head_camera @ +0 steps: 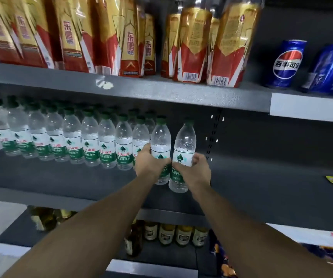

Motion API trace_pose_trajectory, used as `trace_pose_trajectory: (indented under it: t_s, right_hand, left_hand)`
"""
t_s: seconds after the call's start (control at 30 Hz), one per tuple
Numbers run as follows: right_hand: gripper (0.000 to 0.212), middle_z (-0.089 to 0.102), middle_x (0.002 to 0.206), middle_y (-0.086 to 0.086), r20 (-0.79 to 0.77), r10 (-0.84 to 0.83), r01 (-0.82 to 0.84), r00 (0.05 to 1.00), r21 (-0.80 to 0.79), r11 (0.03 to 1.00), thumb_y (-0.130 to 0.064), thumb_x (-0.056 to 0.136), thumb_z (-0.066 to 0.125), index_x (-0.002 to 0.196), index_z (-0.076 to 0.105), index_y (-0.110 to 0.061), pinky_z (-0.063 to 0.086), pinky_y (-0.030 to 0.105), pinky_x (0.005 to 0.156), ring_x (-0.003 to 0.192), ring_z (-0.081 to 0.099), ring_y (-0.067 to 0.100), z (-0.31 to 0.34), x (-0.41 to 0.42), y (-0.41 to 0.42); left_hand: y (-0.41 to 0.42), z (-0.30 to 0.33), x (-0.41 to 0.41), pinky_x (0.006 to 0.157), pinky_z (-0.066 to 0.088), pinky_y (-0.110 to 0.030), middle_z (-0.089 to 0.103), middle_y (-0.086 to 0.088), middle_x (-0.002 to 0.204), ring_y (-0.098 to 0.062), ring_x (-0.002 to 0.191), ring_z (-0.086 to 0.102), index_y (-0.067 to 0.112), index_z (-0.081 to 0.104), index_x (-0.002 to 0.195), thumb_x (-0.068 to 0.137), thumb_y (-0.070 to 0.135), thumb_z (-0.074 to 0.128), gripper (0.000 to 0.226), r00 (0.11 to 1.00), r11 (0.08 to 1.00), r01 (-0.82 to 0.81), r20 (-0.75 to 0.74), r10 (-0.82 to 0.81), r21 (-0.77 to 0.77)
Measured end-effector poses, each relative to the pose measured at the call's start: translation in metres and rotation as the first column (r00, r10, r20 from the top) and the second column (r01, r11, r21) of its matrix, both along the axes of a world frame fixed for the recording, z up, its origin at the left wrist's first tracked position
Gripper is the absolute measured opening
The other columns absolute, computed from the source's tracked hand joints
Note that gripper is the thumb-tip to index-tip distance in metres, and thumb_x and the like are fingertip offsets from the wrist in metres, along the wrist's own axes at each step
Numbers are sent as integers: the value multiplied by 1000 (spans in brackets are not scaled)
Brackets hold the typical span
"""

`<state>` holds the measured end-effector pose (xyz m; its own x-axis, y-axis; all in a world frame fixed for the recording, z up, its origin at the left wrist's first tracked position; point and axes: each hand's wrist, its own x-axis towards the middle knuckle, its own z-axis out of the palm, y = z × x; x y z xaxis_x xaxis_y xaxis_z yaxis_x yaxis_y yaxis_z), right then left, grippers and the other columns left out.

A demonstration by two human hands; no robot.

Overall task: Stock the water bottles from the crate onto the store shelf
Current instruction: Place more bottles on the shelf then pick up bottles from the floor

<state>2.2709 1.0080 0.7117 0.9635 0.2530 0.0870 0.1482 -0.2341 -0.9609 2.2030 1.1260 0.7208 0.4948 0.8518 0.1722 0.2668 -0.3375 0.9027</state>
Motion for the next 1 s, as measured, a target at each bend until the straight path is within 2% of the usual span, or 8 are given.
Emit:
trace_pose_trajectory:
  t_s: [0.13, 0.2, 0.33, 0.47, 0.57, 0.7, 0.9, 1.0]
  right_hand:
    - [60, 63, 92, -16, -4, -34, 34, 999, -20, 999, -32, 59, 88, 105, 49, -31, 54, 24, 72, 84, 63, 2, -13, 8, 5]
    - [61, 62, 92, -16, -4, -37, 37, 999, -17, 999, -32, 58, 88, 105, 48, -31, 52, 23, 70, 85, 62, 2, -18, 10, 6]
    - [62, 62, 92, -12, -14, -23, 23, 1000, -32, 999, -30, 57, 88, 104, 47, -27, 52, 24, 68, 83, 62, 3, -25, 18, 9]
    - [63, 63, 91, -10, -15, -21, 20, 1000, -50, 999, -27, 59, 87, 107, 48, -22, 52, 24, 67, 81, 62, 4, -26, 33, 19]
    - [62, 63, 90, -11, -4, -17, 17, 1000, -44, 999, -26, 58, 87, 106, 47, -22, 51, 23, 65, 81, 62, 3, -28, 44, 29]
    - [62, 64, 92, -10, 6, 1, -1, 1000, -49, 999, -28, 58, 87, 106, 48, -23, 56, 31, 75, 85, 64, 7, -34, 58, 41]
    - [67, 65, 94, -12, 16, 24, -23, 1000, -31, 999, -27, 55, 89, 108, 48, -24, 50, 18, 66, 84, 64, 2, -40, 76, 46]
    - [66, 65, 94, -11, 4, 27, -27, 1000, -28, 999, -26, 56, 89, 107, 47, -24, 53, 21, 68, 84, 65, 3, -40, 81, 47]
  left_hand:
    - [5, -8, 17, 73, 57, -35, 70, 1, 94, -22, 90, 68, 15, 60, 117, 65, 27, 88, 60, 1000, 999, 1, 6, -1, 32]
    - [7, -13, 24, 68, 56, -34, 68, -4, 93, -26, 89, 68, 13, 58, 120, 68, 29, 88, 62, 1000, 998, 4, -20, -3, 59]
    - [11, -27, 38, 81, 59, -41, 70, -12, 100, -29, 91, 68, 10, 52, 131, 71, 25, 87, 72, 999, 1000, 9, -35, -8, 17]
    - [22, -31, 58, 73, 49, -26, 69, -3, 98, -21, 88, 66, 9, 60, 117, 72, 22, 87, 54, 999, 999, 30, -23, -29, 45]
    - [30, -33, 73, 74, 46, -26, 70, -6, 100, -26, 94, 66, 9, 59, 114, 73, 20, 85, 50, 1000, 998, 11, -26, -10, 63]
    - [33, -38, 93, 77, 44, -31, 68, -13, 108, -31, 102, 64, 6, 53, 115, 81, 15, 77, 42, 998, 989, -43, -46, 50, 144]
    - [47, -32, 118, 82, 49, -39, 62, -19, 122, -36, 111, 63, -1, 44, 126, 93, 19, 62, 43, 953, 970, 49, -301, 25, 236]
    - [51, -25, 125, 83, 48, -40, 60, -22, 128, -38, 116, 60, -4, 39, 132, 98, 12, 48, 38, 924, 972, 68, -381, 23, 223]
